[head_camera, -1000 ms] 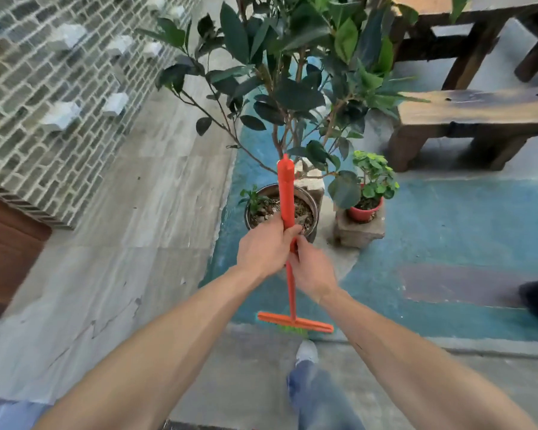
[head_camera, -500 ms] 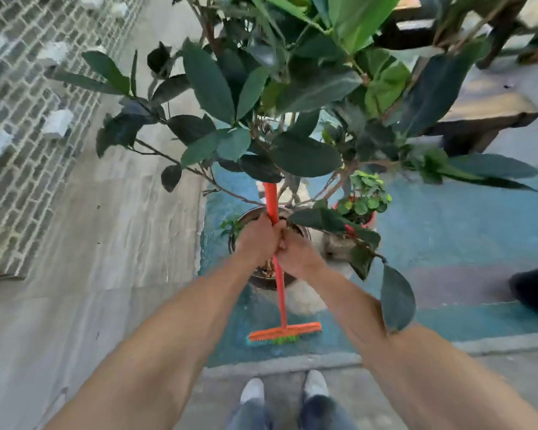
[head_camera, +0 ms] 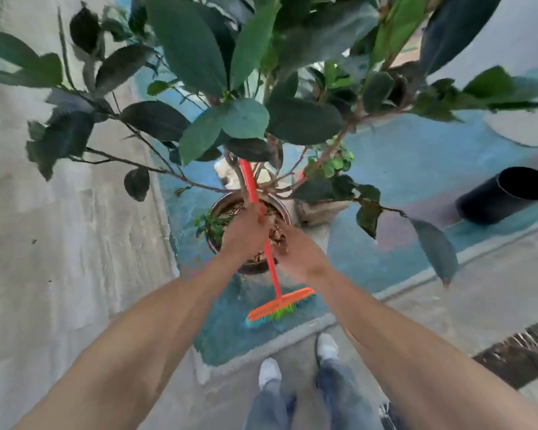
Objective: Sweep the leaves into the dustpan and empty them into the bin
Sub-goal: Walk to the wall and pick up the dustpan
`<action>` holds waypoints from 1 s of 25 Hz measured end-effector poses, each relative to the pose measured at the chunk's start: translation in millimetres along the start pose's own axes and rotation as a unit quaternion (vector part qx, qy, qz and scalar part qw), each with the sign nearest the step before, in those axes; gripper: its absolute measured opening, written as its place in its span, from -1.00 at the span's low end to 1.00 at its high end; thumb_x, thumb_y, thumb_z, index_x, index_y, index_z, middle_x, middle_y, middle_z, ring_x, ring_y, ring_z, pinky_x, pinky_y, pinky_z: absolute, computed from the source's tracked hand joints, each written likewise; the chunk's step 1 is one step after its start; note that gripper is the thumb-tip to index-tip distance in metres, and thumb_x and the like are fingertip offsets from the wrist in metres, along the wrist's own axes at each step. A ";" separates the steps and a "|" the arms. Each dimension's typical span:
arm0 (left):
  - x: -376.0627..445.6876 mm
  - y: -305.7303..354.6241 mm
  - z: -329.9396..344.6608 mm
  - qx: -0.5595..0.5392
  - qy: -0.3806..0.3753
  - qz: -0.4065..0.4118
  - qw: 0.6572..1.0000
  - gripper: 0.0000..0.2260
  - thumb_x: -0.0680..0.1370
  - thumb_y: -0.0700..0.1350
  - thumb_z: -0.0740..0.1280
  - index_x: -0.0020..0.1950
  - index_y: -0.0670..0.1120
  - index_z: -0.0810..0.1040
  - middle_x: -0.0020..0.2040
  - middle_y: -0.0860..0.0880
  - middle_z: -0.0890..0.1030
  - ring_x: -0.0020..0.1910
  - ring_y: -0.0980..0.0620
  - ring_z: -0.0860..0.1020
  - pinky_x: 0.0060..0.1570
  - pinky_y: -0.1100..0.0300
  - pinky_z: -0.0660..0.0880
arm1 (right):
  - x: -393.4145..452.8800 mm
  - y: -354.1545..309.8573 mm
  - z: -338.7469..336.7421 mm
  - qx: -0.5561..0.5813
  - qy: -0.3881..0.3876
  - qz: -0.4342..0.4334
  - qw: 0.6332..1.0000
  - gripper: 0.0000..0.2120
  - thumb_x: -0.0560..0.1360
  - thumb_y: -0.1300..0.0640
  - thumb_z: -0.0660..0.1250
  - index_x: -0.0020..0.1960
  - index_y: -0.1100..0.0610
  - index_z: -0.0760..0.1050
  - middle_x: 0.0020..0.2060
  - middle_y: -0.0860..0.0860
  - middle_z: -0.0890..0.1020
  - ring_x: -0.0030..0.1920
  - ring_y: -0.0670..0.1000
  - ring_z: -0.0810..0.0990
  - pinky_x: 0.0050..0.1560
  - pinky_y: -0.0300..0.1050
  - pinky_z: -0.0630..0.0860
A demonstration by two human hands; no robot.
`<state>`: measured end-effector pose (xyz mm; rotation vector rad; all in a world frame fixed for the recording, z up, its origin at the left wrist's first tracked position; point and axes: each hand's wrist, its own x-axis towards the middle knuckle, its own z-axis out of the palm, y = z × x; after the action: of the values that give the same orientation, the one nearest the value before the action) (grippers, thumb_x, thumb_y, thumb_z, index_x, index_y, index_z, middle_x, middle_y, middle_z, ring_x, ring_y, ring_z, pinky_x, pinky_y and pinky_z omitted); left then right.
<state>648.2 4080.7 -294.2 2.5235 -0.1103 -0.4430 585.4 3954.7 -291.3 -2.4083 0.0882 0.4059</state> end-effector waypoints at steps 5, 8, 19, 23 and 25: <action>-73.6 54.0 28.1 0.087 -0.033 0.213 0.973 -0.74 0.52 0.13 0.09 0.09 0.10 0.48 0.00 0.08 0.59 0.00 0.00 0.55 -0.09 0.06 0.50 | -84.8 45.2 -42.6 -0.077 0.187 0.008 0.979 -0.72 0.56 -0.02 0.20 0.21 0.04 0.53 0.05 0.05 0.64 0.07 0.18 0.60 -0.08 0.06 0.56; -105.4 122.1 50.3 0.150 -0.085 0.361 0.916 -0.64 0.54 0.13 0.18 0.26 0.02 0.48 0.17 0.01 0.56 0.14 -0.04 0.52 0.12 0.04 0.45 | -175.6 90.7 -72.0 -0.094 0.270 0.046 0.957 -0.72 0.52 -0.01 0.30 0.15 0.09 0.60 -0.03 0.06 0.67 0.02 0.17 0.63 -0.07 0.08 0.59; -389.7 409.4 256.4 0.207 -0.144 0.680 0.688 -0.49 0.46 0.31 0.16 0.30 0.07 0.44 0.25 0.06 0.52 0.25 -0.02 0.47 0.22 0.03 0.36 | -677.6 293.4 -110.0 -0.139 0.467 0.395 0.779 -0.65 0.50 -0.12 0.35 0.19 0.04 0.60 0.19 0.00 0.62 0.40 0.12 0.41 0.29 0.08 0.39; -533.5 500.6 340.4 0.188 -0.196 0.742 0.612 -0.46 0.46 0.33 0.16 0.35 0.09 0.40 0.29 0.07 0.49 0.25 -0.02 0.46 0.24 0.02 0.33 | -862.5 336.9 -95.9 -0.106 0.520 0.508 0.679 -0.66 0.50 -0.10 0.37 0.20 0.04 0.61 0.18 -0.02 0.63 0.40 0.09 0.41 0.31 0.08 0.36; -580.8 538.6 367.9 0.178 -0.200 0.777 0.570 -0.46 0.47 0.33 0.15 0.34 0.08 0.41 0.29 0.07 0.49 0.28 0.01 0.44 0.28 0.03 0.30 | -921.3 353.8 -98.0 -0.111 0.537 0.525 0.651 -0.66 0.50 -0.12 0.35 0.20 0.03 0.59 0.15 -0.05 0.64 0.39 0.08 0.42 0.29 0.07 0.37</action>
<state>-13.5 3538.6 -118.0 1.5324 -2.4709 -0.1585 -322.7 3580.9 -153.5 -2.1924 2.0934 -0.6593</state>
